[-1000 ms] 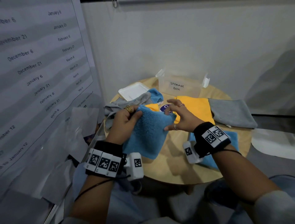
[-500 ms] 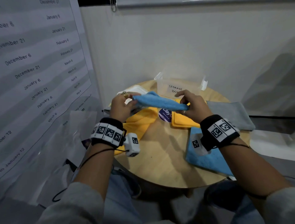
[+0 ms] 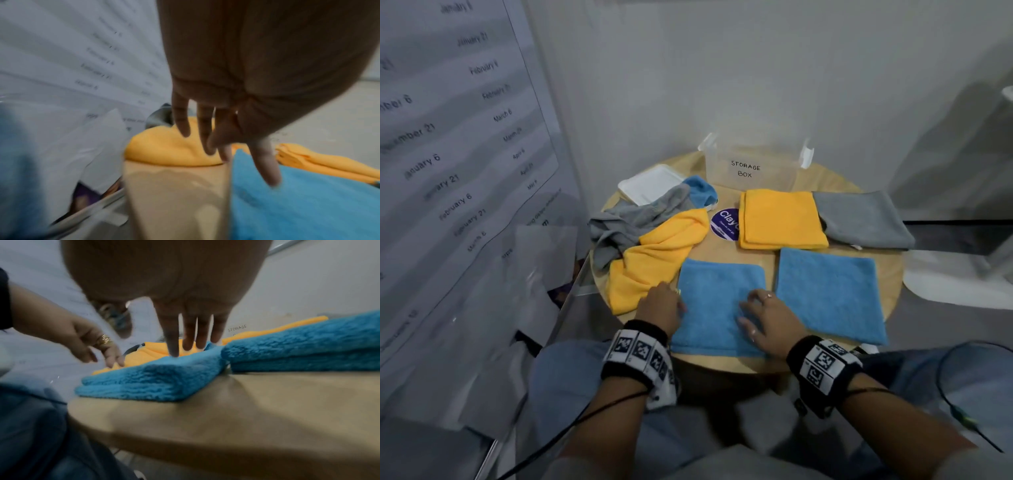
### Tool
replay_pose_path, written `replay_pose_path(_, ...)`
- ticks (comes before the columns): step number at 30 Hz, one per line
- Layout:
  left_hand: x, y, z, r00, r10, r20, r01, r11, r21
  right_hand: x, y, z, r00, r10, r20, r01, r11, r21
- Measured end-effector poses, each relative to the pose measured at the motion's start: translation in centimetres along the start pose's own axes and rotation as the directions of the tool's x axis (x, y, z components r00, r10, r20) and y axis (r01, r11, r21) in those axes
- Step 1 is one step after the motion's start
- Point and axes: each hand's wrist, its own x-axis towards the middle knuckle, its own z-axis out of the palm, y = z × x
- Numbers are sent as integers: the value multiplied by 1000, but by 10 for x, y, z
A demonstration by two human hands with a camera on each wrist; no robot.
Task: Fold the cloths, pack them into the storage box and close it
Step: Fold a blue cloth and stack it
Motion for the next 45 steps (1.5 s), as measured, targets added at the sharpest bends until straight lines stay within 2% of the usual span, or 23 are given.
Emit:
replay_pose_path(1,7,13,3,996,52,-72,-54,998,-24,8,-4,3,997,31,-68,-29,999,17)
replay_pose_path(2,12,28,9,990,120,-76,-124,991,-44,15,-9,8,995,60,-85,-58,998,23)
replay_pose_path(4,19,50,30,979,170,115,-170,985,-3,29,-14,22,991,129,-16,-129,992,12)
replay_pose_path(6,22,52,52,960,105,258,-127,990,68,37,-14,34,977,202,68,-199,979,-50)
replay_pose_path(9,25,35,60,960,109,257,-129,990,62,37,-3,39,932,348,100,-346,937,-41)
replay_pose_path(11,25,22,59,964,42,262,-49,999,20,37,3,37,869,479,120,-489,870,62)
replay_pose_path(13,23,11,59,973,-93,210,110,991,-73,41,3,33,827,553,104,-562,813,150)
replay_pose_path(16,17,6,61,955,-294,28,292,925,-246,48,-2,21,792,610,-24,-561,742,367)
replay_pose_path(17,16,6,59,939,-343,16,335,904,-268,51,-5,16,769,638,-48,-547,695,467)
replay_pose_path(19,15,7,52,904,-416,101,427,863,-268,57,-2,6,711,702,22,-564,553,613)
replay_pose_path(21,13,6,43,878,-421,227,473,836,-280,63,3,1,673,722,160,-637,455,623)
replay_pose_path(23,15,3,35,866,-391,312,479,828,-293,65,5,-7,687,679,260,-641,397,656)
replay_pose_path(26,17,-2,15,887,-307,346,441,785,-435,62,4,-27,730,586,352,-550,199,811)
replay_pose_path(29,19,8,-26,929,-149,339,328,756,-567,51,9,-66,798,517,311,-397,63,915)
replay_pose_path(30,22,13,-39,937,-63,344,291,687,-666,47,16,-80,814,504,290,-346,19,938)
replay_pose_path(31,24,23,-52,947,37,320,248,553,-795,41,23,-94,825,501,263,-288,-28,957)
replay_pose_path(33,32,45,-72,968,162,193,169,148,-974,29,37,-121,845,504,179,-132,-128,983)
replay_pose_path(35,37,78,-87,980,193,46,87,-209,-974,17,49,-138,848,523,81,34,-206,978)
replay_pose_path(37,42,113,-86,973,231,9,92,-350,-932,7,60,-144,835,549,21,143,-254,957)
replay_pose_path(38,45,131,-73,968,251,20,104,-326,-940,2,65,-143,831,556,23,161,-280,946)
replay_pose_path(39,44,148,-60,966,256,36,102,-247,-964,-4,69,-139,827,560,37,159,-296,942)
replay_pose_path(42,50,178,-7,972,211,98,61,177,-982,-25,86,-117,763,627,157,54,-303,951)
replay_pose_path(45,48,191,19,927,287,243,60,526,-849,-47,108,-86,674,676,299,-54,-358,932)
